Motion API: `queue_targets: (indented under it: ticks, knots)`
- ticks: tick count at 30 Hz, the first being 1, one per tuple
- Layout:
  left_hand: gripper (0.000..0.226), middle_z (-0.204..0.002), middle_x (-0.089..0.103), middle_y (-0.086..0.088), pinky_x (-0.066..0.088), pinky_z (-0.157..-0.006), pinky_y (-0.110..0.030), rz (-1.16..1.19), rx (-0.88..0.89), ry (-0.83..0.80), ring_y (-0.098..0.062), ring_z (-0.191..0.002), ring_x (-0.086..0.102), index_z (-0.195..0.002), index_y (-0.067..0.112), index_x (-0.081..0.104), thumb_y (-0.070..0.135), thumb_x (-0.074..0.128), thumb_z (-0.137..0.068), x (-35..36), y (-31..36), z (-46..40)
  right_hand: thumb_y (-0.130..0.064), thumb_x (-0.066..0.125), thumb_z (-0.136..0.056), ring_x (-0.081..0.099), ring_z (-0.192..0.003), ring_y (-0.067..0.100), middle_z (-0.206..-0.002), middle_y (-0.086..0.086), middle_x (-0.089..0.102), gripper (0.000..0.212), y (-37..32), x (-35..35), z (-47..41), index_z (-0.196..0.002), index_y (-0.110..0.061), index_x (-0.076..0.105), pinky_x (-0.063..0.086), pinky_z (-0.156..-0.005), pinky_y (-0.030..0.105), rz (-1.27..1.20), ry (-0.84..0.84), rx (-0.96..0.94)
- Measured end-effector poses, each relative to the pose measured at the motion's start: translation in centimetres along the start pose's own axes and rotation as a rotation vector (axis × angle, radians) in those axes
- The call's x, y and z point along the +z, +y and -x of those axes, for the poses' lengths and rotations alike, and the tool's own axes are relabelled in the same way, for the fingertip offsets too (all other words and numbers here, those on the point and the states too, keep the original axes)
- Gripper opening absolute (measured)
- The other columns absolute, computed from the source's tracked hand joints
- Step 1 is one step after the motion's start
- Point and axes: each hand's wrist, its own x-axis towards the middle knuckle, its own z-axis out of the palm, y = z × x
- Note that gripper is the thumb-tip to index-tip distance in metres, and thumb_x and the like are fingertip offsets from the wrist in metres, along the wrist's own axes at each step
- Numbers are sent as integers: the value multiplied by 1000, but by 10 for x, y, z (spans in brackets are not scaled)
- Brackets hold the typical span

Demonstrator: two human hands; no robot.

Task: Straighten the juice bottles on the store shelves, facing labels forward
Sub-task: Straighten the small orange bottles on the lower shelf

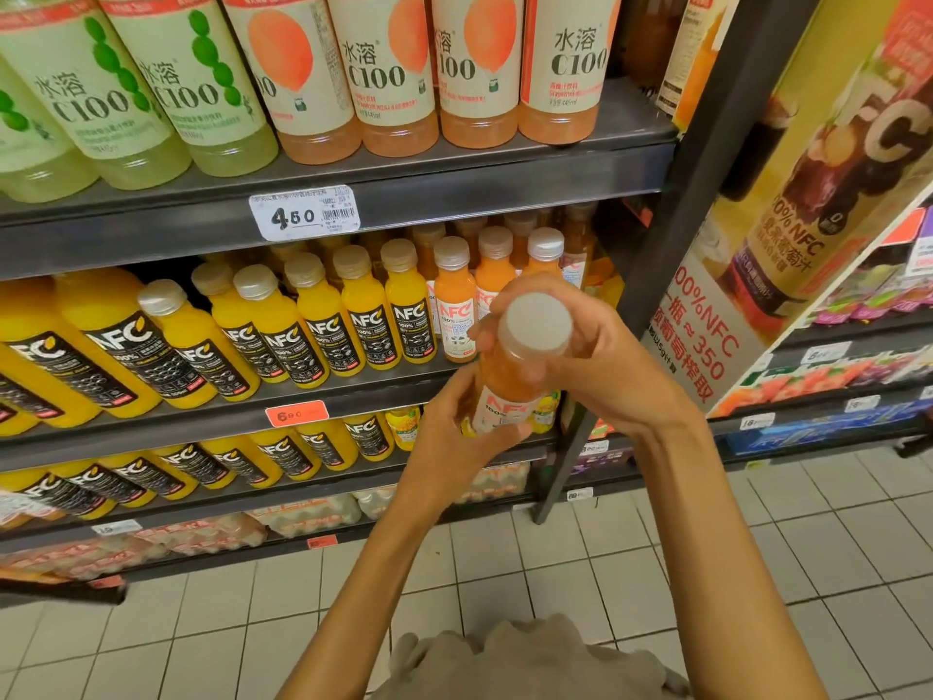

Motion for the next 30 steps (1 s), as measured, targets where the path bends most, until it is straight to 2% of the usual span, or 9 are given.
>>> queue_targets:
  ticks: [4, 9, 12, 15, 20, 22, 24, 27, 30]
  knots:
    - [52, -107, 70, 9, 50, -81, -15, -31, 27, -79, -5, -100, 64, -116, 28, 57, 10, 79, -73, -4, 2, 1, -34, 76, -75, 61, -103, 20, -99, -5, 67, 45, -8, -5, 0, -112, -20, 56, 48, -86, 31, -8, -23, 4]
    - [38, -105, 71, 16, 52, -77, -15, 176, -88, -249, -5, -99, 67, -111, 29, 58, 15, 73, -79, 4, -2, 16, -47, 65, -81, 64, -97, 17, -96, -1, 67, 51, -14, -6, -3, -118, -14, 50, 50, -81, 26, -57, 17, 74]
    - [57, -112, 70, 12, 54, -80, -22, 294, -185, -220, -10, -105, 66, -117, 30, 55, 52, 75, -69, 13, -6, 24, -33, 55, -93, 67, -88, 17, -90, -1, 66, 34, -8, -4, -6, -121, -16, 50, 53, -75, 26, -10, 176, 137]
    - [79, -115, 69, 1, 56, -85, -35, 401, -287, -198, -19, -107, 66, -119, 33, 58, 79, 66, -55, 14, -10, 26, -41, 48, -93, 68, -88, 15, -96, -1, 68, 38, -2, -6, -6, -126, -22, 50, 54, -73, 26, 20, 315, 159]
    - [60, -101, 71, -6, 54, -76, -29, 664, -345, -290, -16, -85, 67, -118, 27, 67, 66, 41, -81, 6, -12, 22, -41, 41, -96, 66, -94, 20, -100, 8, 69, 42, 12, -7, -6, -121, -10, 55, 54, -84, 35, -224, 362, 278]
    - [62, -97, 70, -10, 54, -75, -29, 630, -355, -298, -17, -84, 67, -119, 23, 65, 64, 35, -85, 5, -17, 22, -39, 39, -98, 67, -90, 19, -95, 7, 70, 42, 18, -6, -6, -119, -6, 53, 56, -81, 34, -271, 360, 287]
    - [59, -102, 71, -6, 55, -78, -31, 501, -326, -263, -18, -92, 69, -119, 33, 63, 68, 32, -83, 6, -24, 20, -39, 42, -95, 68, -89, 17, -95, 5, 70, 43, 23, -7, -5, -120, -5, 52, 56, -76, 31, -274, 386, 255]
    - [58, -115, 67, 19, 55, -75, -20, 288, -271, -223, -2, -103, 65, -119, 48, 50, 79, 41, -71, 11, -22, 14, -38, 50, -89, 68, -94, 17, -100, 3, 71, 43, 27, -13, -3, -123, -12, 53, 55, -75, 29, -158, 443, 231]
    - [51, -129, 58, 13, 53, -75, -15, 89, -267, -174, 5, -98, 61, -118, 44, 43, 56, 64, -74, 21, -30, -4, -40, 53, -86, 67, -99, 14, -107, 0, 70, 46, 33, -18, 1, -127, -19, 50, 54, -77, 26, -23, 456, 262]
